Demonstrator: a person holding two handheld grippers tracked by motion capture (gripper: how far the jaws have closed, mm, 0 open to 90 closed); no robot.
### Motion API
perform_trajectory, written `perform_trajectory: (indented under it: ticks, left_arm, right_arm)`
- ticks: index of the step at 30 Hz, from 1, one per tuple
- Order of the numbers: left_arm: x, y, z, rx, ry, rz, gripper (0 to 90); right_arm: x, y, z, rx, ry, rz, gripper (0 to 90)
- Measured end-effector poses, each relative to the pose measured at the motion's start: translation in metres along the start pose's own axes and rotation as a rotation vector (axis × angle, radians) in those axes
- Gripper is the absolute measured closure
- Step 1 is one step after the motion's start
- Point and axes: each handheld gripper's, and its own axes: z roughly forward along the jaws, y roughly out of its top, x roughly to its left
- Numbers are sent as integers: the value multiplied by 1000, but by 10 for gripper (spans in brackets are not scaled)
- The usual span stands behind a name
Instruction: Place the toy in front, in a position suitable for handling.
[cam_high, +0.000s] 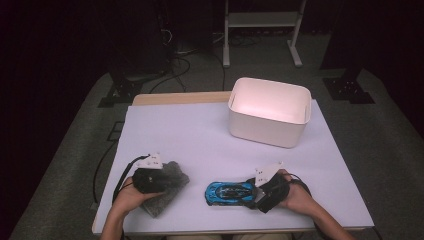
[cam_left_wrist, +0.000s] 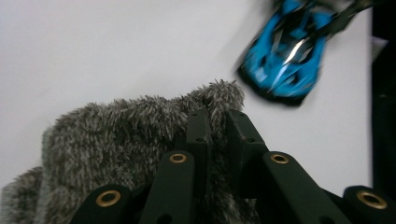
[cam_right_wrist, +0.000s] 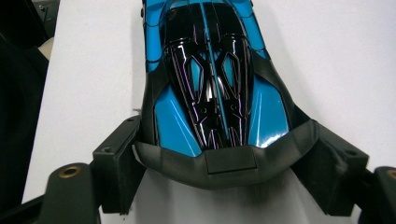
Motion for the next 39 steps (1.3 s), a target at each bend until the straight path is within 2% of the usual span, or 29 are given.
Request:
perform_trajectory:
  ticks: [4, 9, 10, 12, 15, 16, 17, 18, 19, 20, 21, 24, 26, 29, 30, 32, 34, 36, 38, 39]
  left_arm:
    - [-12, 24, 21, -8, -74, 59, 803]
    - [-25, 56, 51, 9, -153, 144, 802]
    - [-28, 64, 61, 17, -180, 159, 802]
    - [-31, 69, 71, 30, -195, 162, 802]
    - [-34, 68, 85, 92, -212, 175, 799]
    - [-34, 67, 87, 100, -215, 178, 768]
    - [-35, 66, 87, 103, -227, 167, 694]
    - [-35, 64, 83, 88, -221, 167, 584]
    - [-35, 63, 78, 64, -206, 167, 528]
    - [-35, 63, 78, 64, -206, 167, 470]
    - [-33, 62, 66, 25, -205, 132, 419]
    - [-28, 58, 54, 30, -175, 125, 397]
    - [-27, 53, 53, 61, -154, 124, 398]
    - [-25, 47, 63, 128, -134, 119, 432]
    - [-24, 44, 69, 144, -140, 112, 446]
    - [-24, 39, 76, 150, -149, 114, 494]
    - [-23, 37, 76, 134, -136, 108, 542]
    - [-25, 37, 74, 140, -130, 129, 622]
    - [-28, 37, 73, 142, -121, 148, 663]
    - [-30, 37, 73, 142, -119, 156, 689]
  right_arm:
    - [-1, 0, 0, -3, 3, -5, 224]
    - [-1, -1, 0, -8, 4, -3, 224]
    - [-1, -1, 0, -10, 5, -1, 224]
    - [-1, -2, 0, -13, 7, 1, 224]
    - [-1, -3, 0, -16, 7, -4, 224]
    - [-1, -3, 0, -18, 7, -5, 224]
    - [-1, -3, 0, -18, 8, -5, 224]
    - [-1, -3, 0, -20, 9, -5, 224]
    - [-2, -3, 0, -23, 10, -8, 224]
    - [-2, -4, 0, -25, 11, -9, 224]
    - [-2, -4, 0, -27, 12, -10, 224]
    - [-2, -4, 0, -30, 14, -5, 224]
    - [-2, -4, 0, -31, 14, -5, 225]
    - [-2, -4, 0, -30, 14, -7, 225]
    - [-2, -4, 0, -30, 13, -8, 225]
    - [-2, -4, 0, -30, 12, -8, 225]
    - [-1, -4, 0, -27, 12, -7, 225]
    - [-2, -3, 0, -23, 10, -18, 226]
    - [-1, -1, 0, -10, 9, -26, 226]
    - [-1, 0, 0, -5, 4, -49, 226]
